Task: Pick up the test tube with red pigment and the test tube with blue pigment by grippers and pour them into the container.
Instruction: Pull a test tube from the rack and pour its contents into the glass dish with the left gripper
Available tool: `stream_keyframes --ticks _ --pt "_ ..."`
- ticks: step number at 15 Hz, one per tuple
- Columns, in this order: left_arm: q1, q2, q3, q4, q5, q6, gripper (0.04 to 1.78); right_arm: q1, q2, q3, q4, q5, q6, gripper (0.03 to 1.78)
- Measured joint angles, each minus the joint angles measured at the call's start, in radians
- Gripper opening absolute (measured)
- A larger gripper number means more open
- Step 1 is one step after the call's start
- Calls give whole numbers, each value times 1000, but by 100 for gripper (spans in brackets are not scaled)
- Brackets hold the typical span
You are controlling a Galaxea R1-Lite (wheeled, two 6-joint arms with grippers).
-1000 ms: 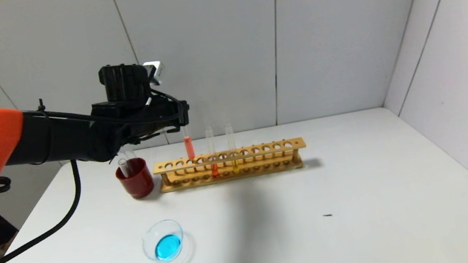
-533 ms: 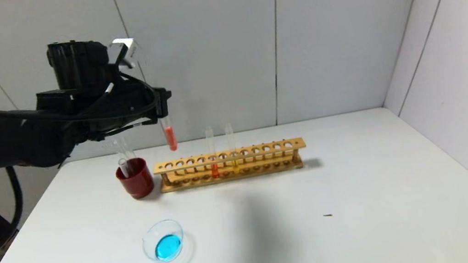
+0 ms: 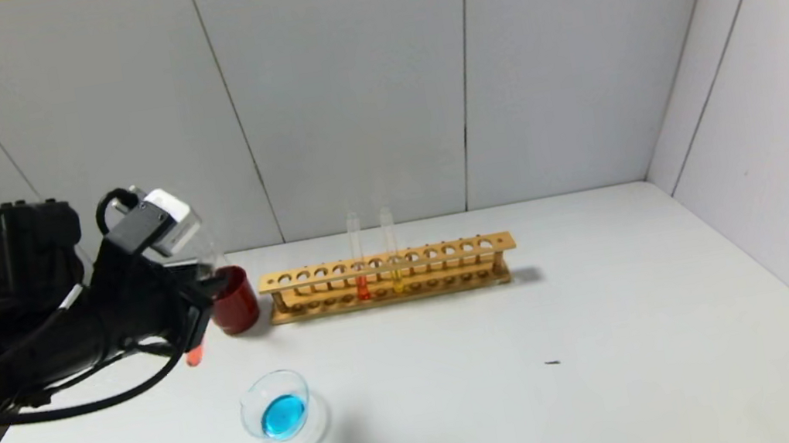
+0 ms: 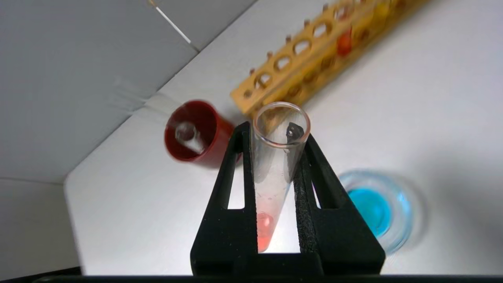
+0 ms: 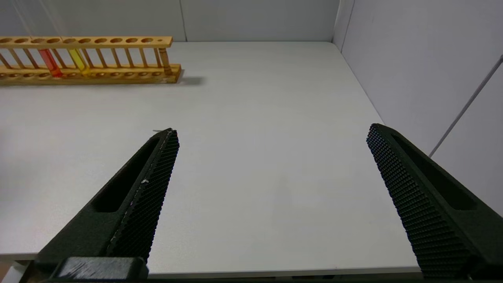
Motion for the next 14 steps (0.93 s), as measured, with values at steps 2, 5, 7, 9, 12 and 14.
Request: stream_keyframes --ticks 2,5,7,9,12,14 --pt "14 -31 78 -49 -3 127 32 0 0 0 0 0 0 175" --pt "18 -46 110 -52 -11 247 32 0 0 0 0 0 0 175" --pt "18 -45 127 -52 -19 319 32 0 0 0 0 0 0 175" --pt "19 -44 144 -52 -20 387 32 0 0 0 0 0 0 175" --pt "18 -44 169 -52 -20 508 32 0 0 0 0 0 0 175" --pt "18 -48 175 -53 -20 591 32 0 0 0 0 0 0 175"
